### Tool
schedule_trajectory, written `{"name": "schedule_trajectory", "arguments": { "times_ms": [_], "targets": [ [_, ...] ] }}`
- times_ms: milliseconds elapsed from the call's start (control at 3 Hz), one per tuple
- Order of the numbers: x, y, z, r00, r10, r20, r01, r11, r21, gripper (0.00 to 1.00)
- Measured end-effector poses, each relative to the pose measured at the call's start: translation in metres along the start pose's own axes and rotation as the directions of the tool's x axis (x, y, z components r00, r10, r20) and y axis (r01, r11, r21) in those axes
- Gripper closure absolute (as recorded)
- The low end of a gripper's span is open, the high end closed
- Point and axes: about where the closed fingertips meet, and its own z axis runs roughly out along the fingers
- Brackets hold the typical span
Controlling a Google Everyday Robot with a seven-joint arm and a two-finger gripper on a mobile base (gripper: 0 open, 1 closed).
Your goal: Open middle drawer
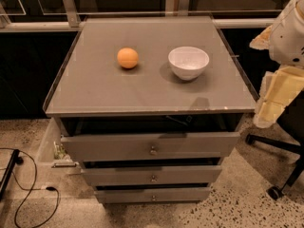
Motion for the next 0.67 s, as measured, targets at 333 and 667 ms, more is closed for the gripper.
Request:
{"name": "schedule_trajectory", "arguments": {
  "times_ms": [333,667],
  "targets": [
    [0.0,0.0,0.0,1.0,0.0,0.0,0.0,1.0,0.0,0.0],
    [0.012,0.018,0.023,1.0,0.011,0.01,-0.011,0.9992,-0.037,0.0]
  ]
}}
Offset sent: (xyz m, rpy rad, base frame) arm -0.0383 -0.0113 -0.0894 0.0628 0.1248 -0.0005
